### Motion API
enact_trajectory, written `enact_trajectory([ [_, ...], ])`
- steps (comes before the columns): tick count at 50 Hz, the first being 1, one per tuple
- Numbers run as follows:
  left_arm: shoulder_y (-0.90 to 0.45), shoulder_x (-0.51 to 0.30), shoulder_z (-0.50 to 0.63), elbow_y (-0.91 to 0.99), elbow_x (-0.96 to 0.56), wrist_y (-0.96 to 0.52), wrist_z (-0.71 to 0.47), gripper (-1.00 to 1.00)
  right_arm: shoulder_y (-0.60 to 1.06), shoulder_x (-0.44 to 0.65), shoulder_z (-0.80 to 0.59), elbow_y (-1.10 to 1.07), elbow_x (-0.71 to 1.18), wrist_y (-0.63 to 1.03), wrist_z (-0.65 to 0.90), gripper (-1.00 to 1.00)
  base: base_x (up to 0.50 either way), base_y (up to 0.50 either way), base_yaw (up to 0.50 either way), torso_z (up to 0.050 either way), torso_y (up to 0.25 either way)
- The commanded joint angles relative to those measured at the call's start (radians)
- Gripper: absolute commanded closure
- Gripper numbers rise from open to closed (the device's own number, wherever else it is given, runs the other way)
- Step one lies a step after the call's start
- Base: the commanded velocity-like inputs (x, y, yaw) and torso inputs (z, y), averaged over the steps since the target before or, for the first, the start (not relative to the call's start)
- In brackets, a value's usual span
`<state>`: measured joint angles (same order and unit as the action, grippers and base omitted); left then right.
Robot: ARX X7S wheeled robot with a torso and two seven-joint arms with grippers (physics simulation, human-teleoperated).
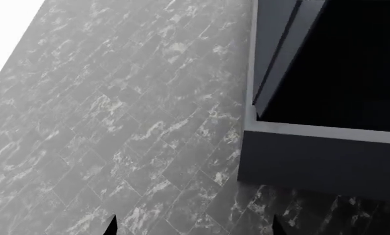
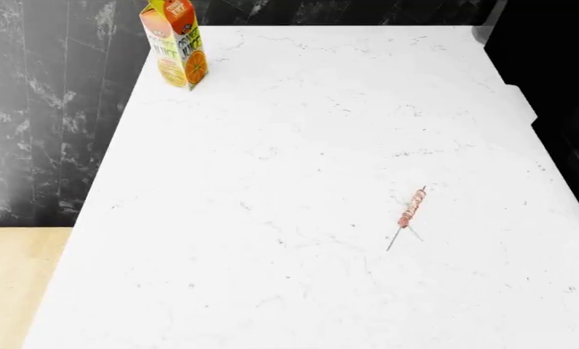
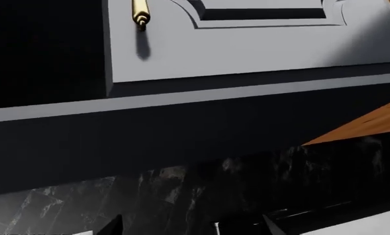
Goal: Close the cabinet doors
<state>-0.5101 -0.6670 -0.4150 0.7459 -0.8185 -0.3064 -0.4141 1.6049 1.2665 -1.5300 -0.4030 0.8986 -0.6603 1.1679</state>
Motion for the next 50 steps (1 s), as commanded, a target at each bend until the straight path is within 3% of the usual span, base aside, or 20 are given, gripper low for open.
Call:
enact_trajectory([
  [1, -0.398, -0.045, 0.191, -0.285, 0.045, -0.053, 0.002, -1.0, -0.041, 0.012, -0.001, 0.025, 0.01, -0.065, -0.013, -1.0, 0.0, 0.0, 0.0, 0.0, 0.0],
  [7, -0.676, -0.021, 0.341, -0.515, 0.145, -0.027, 0.092, -1.0, -0.064, 0.015, -0.004, 0.032, 0.002, -0.088, -0.01, -1.0, 0.0, 0.0, 0.0, 0.0, 0.0],
  [14, -0.793, -0.017, 0.394, -0.581, 0.188, -0.03, 0.115, -1.0, -0.062, 0.019, -0.002, 0.025, 0.016, -0.075, -0.017, -1.0, 0.0, 0.0, 0.0, 0.0, 0.0],
  [21, -0.739, -0.028, 0.367, -0.532, 0.182, -0.008, 0.111, -1.0, -0.073, 0.011, 0.002, 0.029, -0.011, -0.093, -0.02, -1.0, 0.03, 0.0, 0.0, 0.0, 0.0],
  [30, -0.665, -0.025, 0.348, -0.51, 0.187, 0.029, 0.117, -1.0, -0.054, 0.002, 0.008, 0.03, 0.024, -0.034, -0.02, -1.0, 0.5, 0.0, 0.0, 0.0, -0.003],
  [43, -0.646, -0.021, 0.327, -0.496, 0.153, 0.01, 0.099, -1.0, -0.082, -0.012, 0.011, 0.059, 0.015, -0.075, -0.029, -1.0, 0.0, 0.0, 0.0, 0.0, 0.0],
  [50, -0.639, 0.005, 0.324, -0.509, 0.238, 0.101, 0.078, -1.0, -0.112, -0.035, 0.008, 0.097, 0.01, -0.108, -0.033, -1.0, 0.0, 0.0, 0.0, 0.0, 0.0],
])
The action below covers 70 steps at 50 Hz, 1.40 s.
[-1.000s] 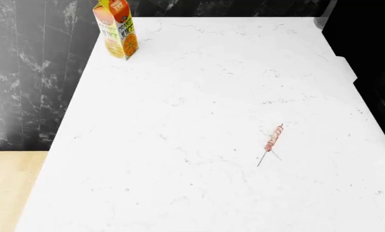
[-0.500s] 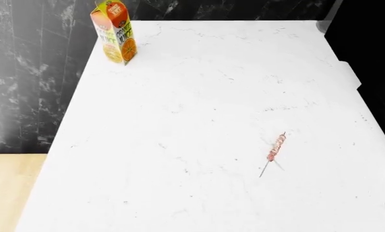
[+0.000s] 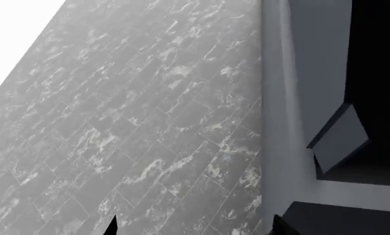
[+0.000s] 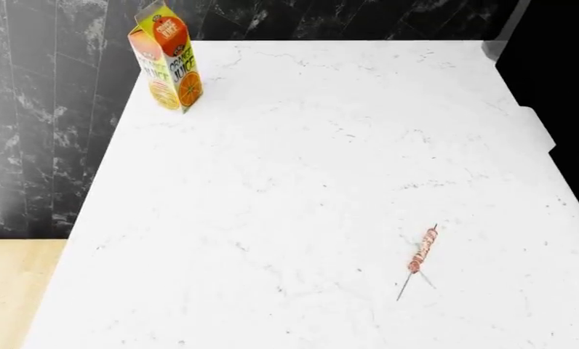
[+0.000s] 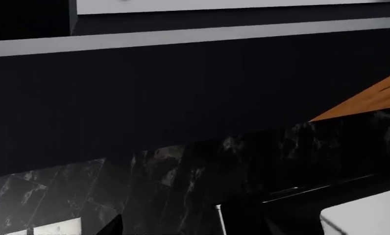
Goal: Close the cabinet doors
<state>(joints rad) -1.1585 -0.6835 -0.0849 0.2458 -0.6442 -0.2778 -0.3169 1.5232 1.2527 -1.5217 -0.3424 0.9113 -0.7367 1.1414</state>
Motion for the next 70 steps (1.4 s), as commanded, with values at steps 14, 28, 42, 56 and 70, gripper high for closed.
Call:
enact_trajectory([
  [14, -0.309, -0.351, -0.116, 0.174, -0.28, -0.248, -0.133, -1.0, -0.061, -0.043, 0.002, 0.064, 0.006, -0.059, -0.018, -1.0, 0.0, 0.0, 0.0, 0.0, 0.002],
  [28, -0.775, -0.119, 0.313, -0.289, 0.069, -0.105, 0.098, -1.0, -0.09, -0.05, 0.004, 0.071, -0.003, -0.075, -0.015, -1.0, 0.0, 0.0, 0.0, 0.008, 0.001],
  [42, -0.867, 0.01, 0.434, -0.421, 0.144, -0.048, 0.188, -1.0, -0.093, -0.032, 0.012, 0.04, -0.002, -0.07, -0.018, -1.0, 0.0, 0.0, 0.0, 0.0, 0.0],
  [56, -0.842, 0.177, 0.59, -0.628, 0.282, 0.121, 0.261, -1.0, -0.123, -0.037, 0.018, 0.059, -0.004, -0.104, -0.027, -1.0, 0.0, 0.0, 0.0, 0.002, -0.002],
  [70, -0.87, 0.386, 0.718, -1.116, 0.44, 0.454, 0.319, -1.0, -0.184, -0.035, 0.011, 0.056, -0.035, -0.151, -0.01, -1.0, 0.0, 0.0, 0.0, 0.005, -0.008],
])
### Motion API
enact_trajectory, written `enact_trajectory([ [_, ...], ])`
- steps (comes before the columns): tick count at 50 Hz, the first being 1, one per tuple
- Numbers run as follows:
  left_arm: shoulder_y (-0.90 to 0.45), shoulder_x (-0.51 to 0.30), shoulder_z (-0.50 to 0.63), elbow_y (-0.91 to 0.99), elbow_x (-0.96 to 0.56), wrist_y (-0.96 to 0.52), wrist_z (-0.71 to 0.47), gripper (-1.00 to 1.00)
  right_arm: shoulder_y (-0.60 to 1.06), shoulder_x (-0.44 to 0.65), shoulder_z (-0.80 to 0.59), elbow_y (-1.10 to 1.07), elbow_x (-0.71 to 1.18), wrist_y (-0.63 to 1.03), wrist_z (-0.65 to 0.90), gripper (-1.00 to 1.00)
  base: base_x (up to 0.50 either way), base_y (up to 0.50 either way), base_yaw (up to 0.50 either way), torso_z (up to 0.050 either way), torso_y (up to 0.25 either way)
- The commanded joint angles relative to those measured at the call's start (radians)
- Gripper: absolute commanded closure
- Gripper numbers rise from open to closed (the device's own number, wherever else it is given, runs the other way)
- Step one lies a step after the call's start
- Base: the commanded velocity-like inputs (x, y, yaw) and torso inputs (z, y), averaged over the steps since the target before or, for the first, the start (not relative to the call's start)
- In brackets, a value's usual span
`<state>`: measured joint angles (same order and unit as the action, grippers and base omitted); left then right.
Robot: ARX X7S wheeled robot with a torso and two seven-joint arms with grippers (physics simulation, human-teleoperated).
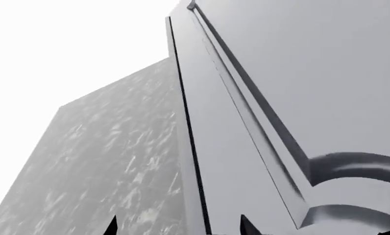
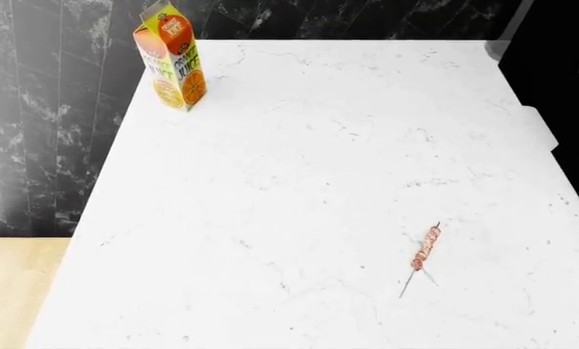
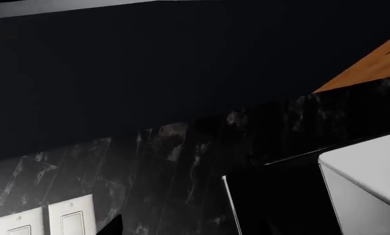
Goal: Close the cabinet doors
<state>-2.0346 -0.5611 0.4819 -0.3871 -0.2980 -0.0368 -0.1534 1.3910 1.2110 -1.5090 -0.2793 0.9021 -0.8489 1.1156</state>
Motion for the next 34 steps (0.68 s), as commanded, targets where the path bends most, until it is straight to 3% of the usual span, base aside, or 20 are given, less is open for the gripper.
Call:
enact_trajectory([
  [1, 0.001, 0.272, 0.155, -0.507, 0.1, 0.229, 0.156, -1.0, -0.046, 0.011, 0.001, -0.015, -0.02, -0.031, 0.017, -1.0, 0.0, 0.0, 0.0, 0.012, -0.01],
  [9, -0.049, 0.36, 0.166, -0.759, 0.124, 0.387, 0.173, -1.0, -0.073, 0.142, 0.003, -0.135, -0.089, -0.025, 0.106, -1.0, 0.0, 0.0, 0.0, 0.007, -0.005],
  [12, -0.071, 0.415, 0.17, -0.909, 0.134, 0.496, 0.187, -1.0, -0.082, 0.242, 0.002, -0.218, -0.127, -0.016, 0.157, -1.0, 0.0, 0.0, 0.0, 0.007, -0.007],
  [15, -0.061, 0.433, 0.158, -0.919, 0.132, 0.508, 0.188, -1.0, -0.094, 0.35, -0.006, -0.283, -0.15, -0.029, 0.193, -1.0, 0.0, 0.0, 0.0, 0.008, -0.004],
  [19, -0.06, 0.449, 0.137, -0.917, 0.122, 0.509, 0.195, -1.0, -0.101, 0.36, -0.012, -0.315, -0.207, 0.005, 0.265, -1.0, 0.0, 0.0, 0.0, 0.006, -0.003],
  [21, -0.044, 0.438, 0.116, -0.854, 0.092, 0.473, 0.202, -1.0, -0.105, 0.36, -0.015, -0.327, -0.228, 0.019, 0.291, -1.0, 0.0, 0.0, 0.0, 0.006, -0.005],
  [22, 0.01, 0.396, 0.081, -0.704, 0.033, 0.333, 0.172, -1.0, -0.108, 0.36, -0.017, -0.333, -0.236, 0.025, 0.304, -1.0, 0.0, 0.0, 0.0, 0.011, 0.0],
  [23, 0.119, 0.325, 0.049, -0.554, -0.062, 0.183, 0.14, -1.0, -0.118, 0.36, -0.027, -0.33, -0.25, 0.018, 0.314, -1.0, 0.0, 0.0, 0.0, 0.0, -0.012],
  [25, 0.292, 0.261, -0.006, -0.254, -0.201, -0.056, 0.043, -1.0, -0.141, 0.36, -0.05, -0.315, -0.226, -0.018, 0.285, -1.0, 0.0, 0.0, 0.0, 0.0, -0.011],
  [26, 0.433, 0.229, -0.014, -0.104, -0.251, -0.106, 0.002, -1.0, -0.15, 0.352, -0.059, -0.313, -0.138, -0.014, 0.193, -1.0, 0.0, 0.0, 0.0, 0.0, -0.012],
  [27, 0.583, 0.211, -0.003, 0.029, -0.313, -0.183, -0.027, -1.0, -0.174, 0.213, -0.093, -0.238, -0.068, 0.04, 0.141, -1.0, 0.0, 0.0, 0.0, 0.0, -0.012],
  [28, 0.71, 0.224, -0.012, 0.006, -0.341, -0.174, -0.044, -1.0, -0.168, 0.122, -0.117, -0.184, 0.026, 0.125, 0.077, -1.0, 0.0, 0.0, 0.0, 0.0, -0.012],
  [29, 0.812, 0.249, 0.013, -0.08, -0.338, -0.162, -0.031, -1.0, -0.153, -0.004, -0.146, -0.093, 0.144, 0.254, 0.032, -1.0, 0.0, 0.0, 0.0, 0.0, -0.012],
  [30, 0.907, 0.319, 0.033, -0.23, -0.263, -0.012, -0.019, -1.0, -0.131, -0.154, -0.184, 0.048, 0.274, 0.404, -0.028, -1.0, 0.0, 0.0, 0.0, 0.0, -0.012],
  [33, 0.949, 0.46, 0.024, -0.68, -0.253, 0.286, 0.183, -1.0, -0.08, -0.493, -0.261, 0.412, 0.369, 0.68, -0.144, -1.0, 0.0, 0.0, 0.0, 0.0, -0.012],
  [34, 0.941, 0.487, -0.002, -0.83, -0.282, 0.337, 0.258, -1.0, -0.079, -0.569, -0.271, 0.507, 0.332, 0.674, -0.204, -1.0, 0.0, 0.0, 0.0, 0.0, -0.011],
])
